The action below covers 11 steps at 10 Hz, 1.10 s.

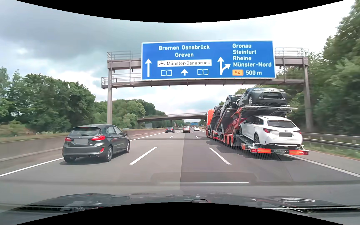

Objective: Follow the waypoints while adhering to traffic rules and regulations

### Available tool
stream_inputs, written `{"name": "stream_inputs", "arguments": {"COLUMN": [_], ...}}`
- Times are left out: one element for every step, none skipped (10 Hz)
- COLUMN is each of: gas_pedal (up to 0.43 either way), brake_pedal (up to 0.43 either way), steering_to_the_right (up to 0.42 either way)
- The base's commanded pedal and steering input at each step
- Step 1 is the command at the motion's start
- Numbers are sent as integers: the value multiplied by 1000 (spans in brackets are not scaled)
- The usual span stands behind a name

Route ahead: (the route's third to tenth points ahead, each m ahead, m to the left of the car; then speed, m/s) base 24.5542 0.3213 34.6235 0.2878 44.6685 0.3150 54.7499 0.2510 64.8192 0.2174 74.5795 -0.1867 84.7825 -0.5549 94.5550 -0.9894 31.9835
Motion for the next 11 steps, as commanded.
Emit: {"name": "stream_inputs", "arguments": {"gas_pedal": [87, 87, 79, 79, 67, 67, 59, 59, 59, 59, 59], "brake_pedal": [0, 0, 0, 0, 0, 0, 0, 0, 0, 0, 0], "steering_to_the_right": [-1, 0, 0, 0, 0, 0, 0, 0, 0, 0, 0]}}
